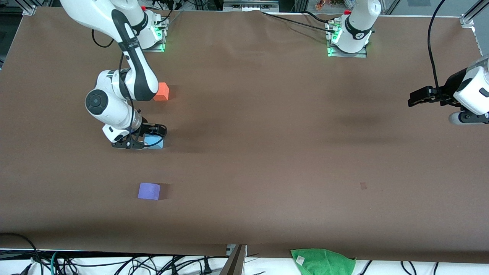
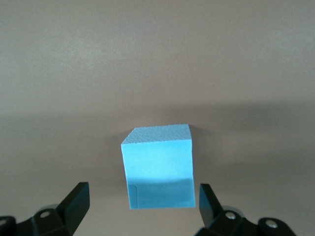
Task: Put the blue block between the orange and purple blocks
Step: 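Set the light-blue cube between orange and purple cubes, open the right gripper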
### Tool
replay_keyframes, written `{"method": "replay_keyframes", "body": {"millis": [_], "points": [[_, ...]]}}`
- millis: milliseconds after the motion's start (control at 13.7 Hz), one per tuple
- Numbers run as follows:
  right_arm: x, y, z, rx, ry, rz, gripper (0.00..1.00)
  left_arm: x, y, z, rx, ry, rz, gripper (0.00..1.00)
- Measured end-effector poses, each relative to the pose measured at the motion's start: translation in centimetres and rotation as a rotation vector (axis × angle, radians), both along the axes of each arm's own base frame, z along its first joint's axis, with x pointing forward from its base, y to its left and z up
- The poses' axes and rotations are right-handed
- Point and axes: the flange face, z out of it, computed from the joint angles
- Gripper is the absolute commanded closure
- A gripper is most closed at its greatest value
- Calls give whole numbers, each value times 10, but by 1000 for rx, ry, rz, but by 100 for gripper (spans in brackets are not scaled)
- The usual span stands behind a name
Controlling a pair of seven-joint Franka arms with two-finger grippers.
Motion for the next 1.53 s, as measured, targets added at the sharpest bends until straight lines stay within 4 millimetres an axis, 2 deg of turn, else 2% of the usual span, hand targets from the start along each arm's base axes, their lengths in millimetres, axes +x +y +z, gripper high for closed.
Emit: {"method": "replay_keyframes", "body": {"millis": [146, 219, 292, 437, 510, 583, 656, 1093, 1531], "points": [[7, -9, 6, -1, -11, 27, 3, 0, 2, 0, 0, 0, 3, 0], [11, -19, 11, 0, -8, 41, 14, 0, 3, 0, 0, 0, 6, 0], [15, -30, 14, 2, -1, 55, 28, 0, 5, 0, 0, 0, 9, 0], [19, -53, 15, 8, 11, 93, 63, 0, 6, 0, 0, 1, 10, 0], [19, -60, 13, 9, 18, 105, 75, 0, 6, -1, 0, 1, 10, 0], [18, -63, 10, 8, 25, 112, 83, 0, 6, -1, 0, 1, 10, 0], [17, -62, 6, 7, 35, 115, 85, 1, 6, -2, 0, 3, 10, 0], [13, -61, -16, -8, 74, 123, 84, 3, 7, -5, 0, 7, 12, 0], [12, -61, -21, -12, 83, 124, 82, 3, 9, -5, 1, 6, 15, 0]]}}
